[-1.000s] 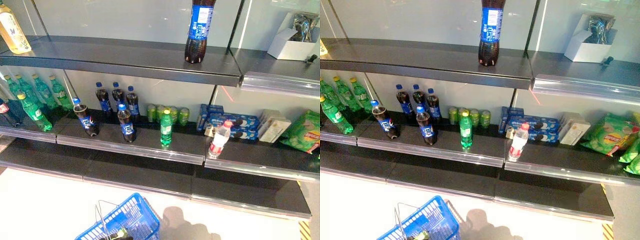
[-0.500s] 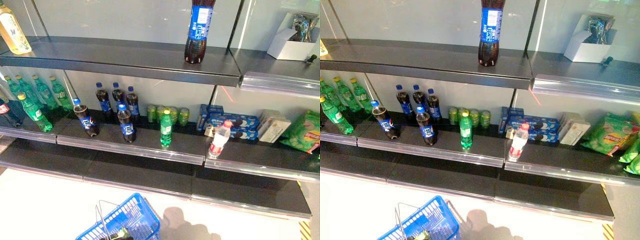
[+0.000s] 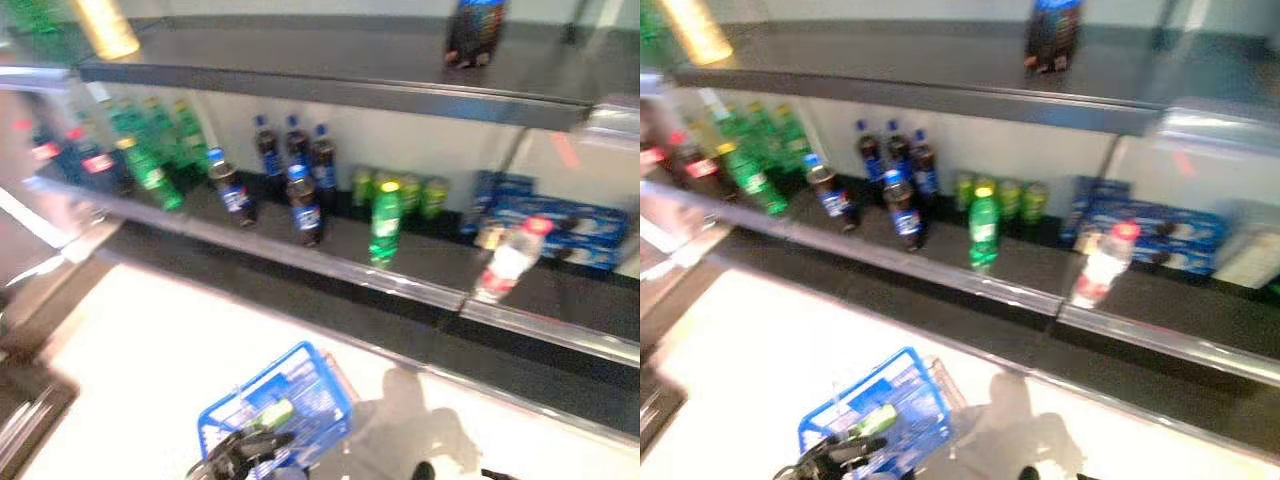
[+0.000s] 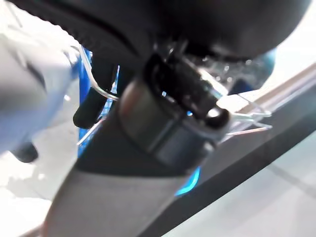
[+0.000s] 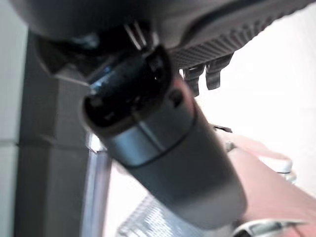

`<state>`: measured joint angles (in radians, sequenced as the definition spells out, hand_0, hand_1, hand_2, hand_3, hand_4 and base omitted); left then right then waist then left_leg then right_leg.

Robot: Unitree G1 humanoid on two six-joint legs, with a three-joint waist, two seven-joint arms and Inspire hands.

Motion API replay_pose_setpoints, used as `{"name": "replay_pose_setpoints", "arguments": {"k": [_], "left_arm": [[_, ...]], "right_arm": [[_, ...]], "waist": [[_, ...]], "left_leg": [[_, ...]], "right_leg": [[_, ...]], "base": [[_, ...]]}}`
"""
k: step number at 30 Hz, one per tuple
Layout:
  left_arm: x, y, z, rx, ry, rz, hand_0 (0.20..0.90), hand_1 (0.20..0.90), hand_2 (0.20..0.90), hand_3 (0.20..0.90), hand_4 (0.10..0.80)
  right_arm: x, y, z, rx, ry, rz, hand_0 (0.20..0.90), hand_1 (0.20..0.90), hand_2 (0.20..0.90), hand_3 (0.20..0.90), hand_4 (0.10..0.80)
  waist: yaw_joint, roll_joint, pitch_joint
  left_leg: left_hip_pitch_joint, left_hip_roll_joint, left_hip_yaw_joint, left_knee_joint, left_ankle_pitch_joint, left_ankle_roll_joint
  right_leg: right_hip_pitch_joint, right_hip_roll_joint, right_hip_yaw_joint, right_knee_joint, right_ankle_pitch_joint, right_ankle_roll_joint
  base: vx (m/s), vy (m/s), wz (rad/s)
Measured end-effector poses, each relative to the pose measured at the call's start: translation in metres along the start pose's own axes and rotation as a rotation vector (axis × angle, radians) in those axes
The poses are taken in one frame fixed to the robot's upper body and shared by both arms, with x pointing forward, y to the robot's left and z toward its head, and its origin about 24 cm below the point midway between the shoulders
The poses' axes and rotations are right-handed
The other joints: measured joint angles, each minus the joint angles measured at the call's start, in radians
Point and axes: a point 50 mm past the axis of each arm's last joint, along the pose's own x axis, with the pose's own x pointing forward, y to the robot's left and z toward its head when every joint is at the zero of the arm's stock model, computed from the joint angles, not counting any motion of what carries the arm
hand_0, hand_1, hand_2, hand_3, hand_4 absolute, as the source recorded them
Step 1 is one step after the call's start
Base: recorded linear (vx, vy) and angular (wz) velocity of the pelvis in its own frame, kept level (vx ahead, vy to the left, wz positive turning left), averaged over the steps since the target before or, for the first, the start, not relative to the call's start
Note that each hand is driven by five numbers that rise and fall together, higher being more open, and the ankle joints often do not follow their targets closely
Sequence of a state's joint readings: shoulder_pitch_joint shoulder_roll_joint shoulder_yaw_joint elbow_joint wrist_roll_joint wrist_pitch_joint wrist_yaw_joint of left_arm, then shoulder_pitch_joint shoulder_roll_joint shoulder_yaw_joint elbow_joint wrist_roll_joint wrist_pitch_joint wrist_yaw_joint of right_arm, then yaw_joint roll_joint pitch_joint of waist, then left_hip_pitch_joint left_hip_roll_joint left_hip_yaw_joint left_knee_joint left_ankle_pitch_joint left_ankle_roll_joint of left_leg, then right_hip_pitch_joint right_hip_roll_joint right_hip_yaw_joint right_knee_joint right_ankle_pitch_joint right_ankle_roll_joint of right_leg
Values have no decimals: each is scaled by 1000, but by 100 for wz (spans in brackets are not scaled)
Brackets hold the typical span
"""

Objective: Pick up the drink and place into the basket.

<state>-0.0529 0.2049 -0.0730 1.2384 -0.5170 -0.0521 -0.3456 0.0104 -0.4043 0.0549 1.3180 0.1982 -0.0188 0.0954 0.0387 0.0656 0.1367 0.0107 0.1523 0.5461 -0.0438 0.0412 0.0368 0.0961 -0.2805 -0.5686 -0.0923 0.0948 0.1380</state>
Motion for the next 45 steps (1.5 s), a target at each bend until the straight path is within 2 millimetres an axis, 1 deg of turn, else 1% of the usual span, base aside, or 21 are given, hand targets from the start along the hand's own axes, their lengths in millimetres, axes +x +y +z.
{"name": "replay_pose_setpoints", "arguments": {"k": [2,3,4,6,10,15,18,19,21,22,24,26,28,30,33,34,35,37,39,43,45], "left_arm": [[-3,2,-10,-12,17,-9,300,300,300,200,100],[-6,6,-16,-23,30,-2,300,300,300,200,100],[-7,8,-16,-26,26,3,300,300,300,200,100],[-12,19,-10,-31,-10,19,300,300,300,200,100],[-27,52,-6,-66,-23,116,300,300,300,200,100],[-23,45,-10,-50,21,93,300,300,300,200,100],[-23,45,-13,-30,46,88,300,300,300,200,100],[-25,46,-12,-9,55,88,300,300,300,200,100],[-26,50,-9,27,68,96,300,300,300,200,100],[-24,48,-6,51,73,89,300,300,300,200,100],[-23,46,-4,59,68,78,300,300,300,200,100],[-20,41,-4,58,67,64,300,300,300,200,100],[-20,40,-9,40,74,67,300,300,300,200,100],[-21,42,-13,37,89,76,300,300,300,200,100],[-27,50,-19,36,109,101,300,300,300,200,100],[-29,52,-23,33,121,110,300,300,300,200,100],[-29,52,-23,33,121,110,300,300,300,200,100],[-24,42,-26,36,130,91,300,300,300,200,100],[-23,40,-26,36,120,83,300,300,300,200,100],[-21,39,-20,45,101,82,300,300,300,200,100],[-17,34,-10,34,54,70,300,300,300,200,100]], "right_arm": [[-1,-2,0,-2,-16,-15,900,900,900,900,800],[-1,-2,-4,12,-9,-17,900,900,900,900,800],[-1,1,-7,22,-8,-13,900,900,900,900,800],[0,13,-8,42,-15,18,900,900,900,900,800],[1,35,-10,51,-20,85,900,900,900,900,800],[1,29,-9,44,-34,68,900,900,900,900,800],[0,31,-13,63,-12,69,900,900,900,900,800],[1,30,-8,85,-32,58,900,900,900,900,800],[3,34,6,77,-66,69,900,900,900,900,800],[3,39,11,98,-82,80,900,900,900,900,800],[4,45,16,121,-97,96,900,900,900,900,800],[4,48,22,127,-117,108,900,900,900,900,800],[4,50,20,127,-117,113,900,900,900,900,800],[3,50,3,129,-63,116,900,900,900,900,800],[-1,50,-29,131,31,109,900,900,900,900,800],[-4,48,-43,127,76,100,900,900,900,900,800],[-4,48,-43,127,76,100,900,900,900,900,800],[-6,38,-53,112,117,76,900,900,900,900,800],[0,36,-19,113,20,79,900,900,900,900,800],[4,39,16,114,-88,94,900,900,900,900,800],[4,39,23,112,-108,96,900,900,900,900,800]], "waist": [[-23,8,-2],[-19,5,-3],[-19,-8,-6],[6,-60,2],[45,-134,-22],[63,-109,-35],[55,-99,-23],[38,-100,-23],[34,-95,-20],[12,-74,-7],[-14,-62,1],[-26,-76,6],[-47,-84,11],[-69,-97,21],[-103,-139,18],[-97,-155,10],[-97,-155,10],[-97,-91,2],[-81,-79,1],[-84,-98,-12],[-41,-108,-25]], "left_leg": [[38,-6,26,24,14,-26],[52,-17,22,-2,12,-95],[58,-35,3,-17,31,-108],[52,-65,-22,-29,32,-101],[60,-82,-55,-39,30,-97],[84,-103,-131,-42,-18,-53],[110,-144,-221,-40,-25,4],[109,-146,-256,-42,-29,22],[103,-144,-303,-42,-36,41],[109,-130,-370,-41,-36,45],[111,-128,-418,-41,-35,50],[122,-161,-484,-41,-51,62],[138,-174,-540,-40,-67,60],[172,-183,-622,-40,-102,60],[213,-199,-710,-12,-165,16],[250,-205,-723,-9,-186,3],[250,-205,-723,-9,-186,3],[263,-147,-694,50,-245,-22],[258,-125,-643,87,-237,-40],[181,-153,-642,308,-227,-105],[86,-176,-635,526,-195,-175]], "right_leg": [[47,2,-66,7,-9,20],[59,8,-60,15,-21,36],[59,0,-41,25,-31,49],[58,-11,8,24,-44,63],[82,-26,-5,41,-37,64],[72,-108,11,294,-27,62],[-56,-204,180,641,132,75],[-134,-210,243,734,146,110],[-228,-133,317,778,42,80],[-252,-5,368,736,-63,57],[-269,77,382,674,-123,34],[-312,123,390,534,-152,-1],[-320,182,469,357,-144,-4],[-349,238,493,207,-71,-29],[-352,235,507,126,-20,11],[-338,229,519,143,26,-33],[-338,229,519,143,26,-33],[-286,283,494,184,29,-140],[-260,299,473,180,14,-180],[-151,277,437,75,17,-182],[-101,264,436,36,10,-203]], "base": [[102,315,125],[163,351,125],[149,283,78],[158,288,48],[94,203,28],[165,350,67],[64,181,91],[-1,135,83],[74,67,84],[161,0,100],[196,-40,102],[415,-117,108],[379,-80,118],[464,-54,109],[384,-73,117],[248,-70,77],[263,-82,85],[134,-51,89],[165,-82,27],[88,-66,34],[82,-38,10]]}}
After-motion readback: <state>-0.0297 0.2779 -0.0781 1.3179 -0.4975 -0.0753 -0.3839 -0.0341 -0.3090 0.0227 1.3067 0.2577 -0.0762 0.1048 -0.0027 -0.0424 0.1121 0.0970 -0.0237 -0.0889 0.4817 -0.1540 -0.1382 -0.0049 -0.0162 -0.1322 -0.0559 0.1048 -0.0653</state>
